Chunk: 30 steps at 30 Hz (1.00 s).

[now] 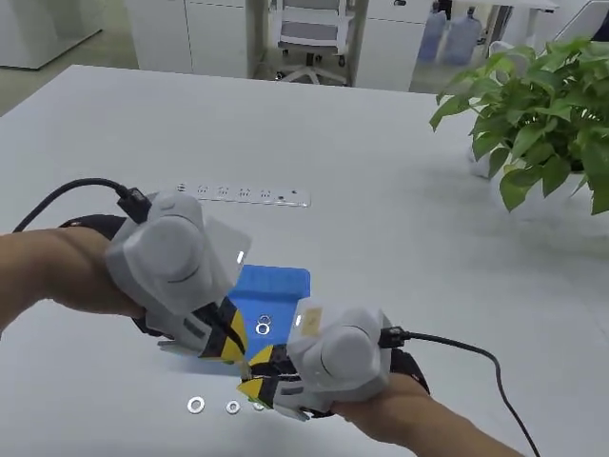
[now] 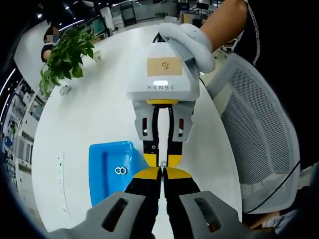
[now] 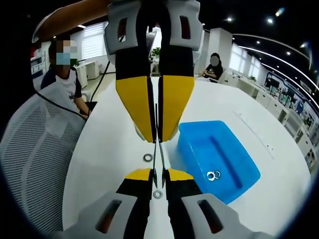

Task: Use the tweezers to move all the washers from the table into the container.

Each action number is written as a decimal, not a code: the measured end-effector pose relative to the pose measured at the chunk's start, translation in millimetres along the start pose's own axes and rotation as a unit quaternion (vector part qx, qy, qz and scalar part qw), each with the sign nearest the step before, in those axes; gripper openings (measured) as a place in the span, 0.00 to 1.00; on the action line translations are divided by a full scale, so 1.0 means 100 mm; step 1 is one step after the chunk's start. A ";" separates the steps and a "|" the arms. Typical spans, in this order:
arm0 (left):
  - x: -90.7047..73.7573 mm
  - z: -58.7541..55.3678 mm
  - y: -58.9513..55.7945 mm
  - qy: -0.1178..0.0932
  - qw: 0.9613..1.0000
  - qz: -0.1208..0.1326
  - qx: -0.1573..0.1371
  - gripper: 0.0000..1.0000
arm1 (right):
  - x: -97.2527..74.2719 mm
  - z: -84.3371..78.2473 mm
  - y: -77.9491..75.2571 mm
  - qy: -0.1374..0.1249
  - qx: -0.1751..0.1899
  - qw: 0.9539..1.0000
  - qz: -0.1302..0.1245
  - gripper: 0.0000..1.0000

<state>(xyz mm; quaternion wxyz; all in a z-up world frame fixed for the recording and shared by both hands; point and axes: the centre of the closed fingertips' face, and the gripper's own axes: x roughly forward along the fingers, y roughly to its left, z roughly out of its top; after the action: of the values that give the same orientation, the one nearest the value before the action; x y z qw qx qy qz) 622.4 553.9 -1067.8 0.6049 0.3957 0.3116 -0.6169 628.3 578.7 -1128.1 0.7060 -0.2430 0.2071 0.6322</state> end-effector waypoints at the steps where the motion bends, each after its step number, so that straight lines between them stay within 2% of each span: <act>1: 0.02 0.00 -0.01 0.000 1.000 0.000 -0.001 0.06 | 0.01 -0.01 0.01 0.001 0.000 1.000 0.000 0.12; 9: 0.11 -0.04 -0.05 -0.005 1.000 0.003 -0.009 0.06 | 0.04 -0.11 0.06 0.013 0.000 1.000 0.005 0.12; 22: 0.18 -0.06 -0.08 -0.006 1.000 0.005 -0.013 0.06 | 0.08 -0.18 0.08 0.022 -0.005 1.000 0.005 0.12; 30: 0.20 -0.01 -0.07 -0.018 1.000 0.006 -0.018 0.06 | 0.08 -0.21 0.07 0.020 0.001 1.000 0.003 0.12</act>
<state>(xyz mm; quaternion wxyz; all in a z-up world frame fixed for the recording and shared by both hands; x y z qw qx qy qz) 616.3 545.4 -1086.5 0.6211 0.3755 0.3095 -0.6144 622.3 573.2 -1150.1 0.6998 -0.2546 0.2225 0.6293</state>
